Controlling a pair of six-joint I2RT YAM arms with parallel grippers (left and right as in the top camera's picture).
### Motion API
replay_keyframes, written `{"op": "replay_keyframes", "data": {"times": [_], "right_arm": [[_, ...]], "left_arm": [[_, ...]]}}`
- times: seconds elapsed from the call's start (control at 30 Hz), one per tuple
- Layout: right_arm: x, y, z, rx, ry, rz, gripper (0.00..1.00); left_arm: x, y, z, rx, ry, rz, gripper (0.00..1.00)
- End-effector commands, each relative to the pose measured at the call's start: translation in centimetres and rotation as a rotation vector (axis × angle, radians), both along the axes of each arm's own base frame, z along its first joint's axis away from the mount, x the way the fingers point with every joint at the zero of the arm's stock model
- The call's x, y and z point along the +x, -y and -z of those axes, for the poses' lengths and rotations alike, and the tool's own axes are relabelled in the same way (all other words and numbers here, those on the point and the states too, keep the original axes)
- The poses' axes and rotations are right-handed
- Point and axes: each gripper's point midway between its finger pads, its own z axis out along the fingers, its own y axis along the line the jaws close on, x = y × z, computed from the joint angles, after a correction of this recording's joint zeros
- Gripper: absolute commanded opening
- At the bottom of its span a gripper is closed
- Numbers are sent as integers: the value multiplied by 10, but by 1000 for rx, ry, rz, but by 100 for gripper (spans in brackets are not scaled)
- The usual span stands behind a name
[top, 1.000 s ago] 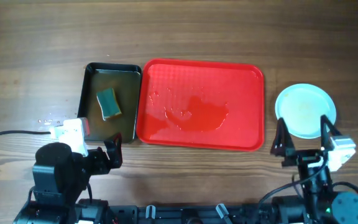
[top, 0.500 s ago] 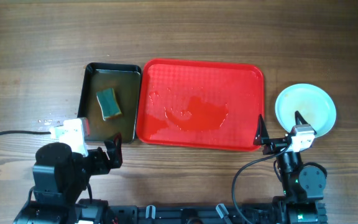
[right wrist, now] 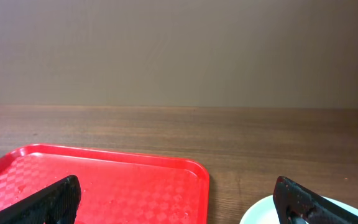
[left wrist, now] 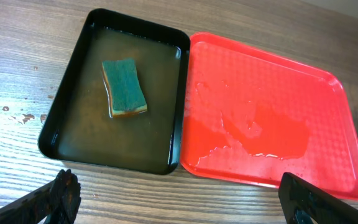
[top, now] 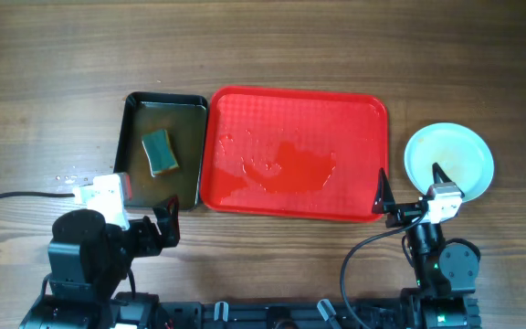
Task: Clean dirty plates on tray and stack at the side
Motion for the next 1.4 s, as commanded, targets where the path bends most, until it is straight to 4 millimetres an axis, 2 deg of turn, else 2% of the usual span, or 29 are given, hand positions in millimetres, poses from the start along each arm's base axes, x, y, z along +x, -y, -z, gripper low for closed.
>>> {"op": "replay_keyframes", "data": {"times": [0.0,0.13,0.27,0.33,0.47,0.57,0.67,0.73,0.8,1.37], "right_arm": [[-1,-1,-3,3,11,-9,100],[0,-1,-2,3,9,-9,100],[0,-1,-2,3,9,-9,100],[0,-1,-2,3,9,-9,100],[0,-1,-2,3,9,-9,100],[0,-1,-2,3,9,-9,100],[0,-1,-2,3,9,-9,100],[0,-1,-2,3,9,-9,100],[0,-1,-2,3,9,-9,100],[0,-1,-2,3,9,-9,100]], "left_arm": [[-1,2,0,-2,4,14,100],[-2,-1,0,19,13,10,100],[4,-7,8,11,114,-29,100],[15,-7,25,-6,231,-38,100],[40,-5,38,-84,481,-64,100],[52,-4,29,-121,655,-68,100],[55,-8,3,-80,843,-71,100],[56,-6,16,-33,800,-46,100],[57,-5,58,-19,629,-35,100],[57,-4,59,-21,626,-30,100]]}}
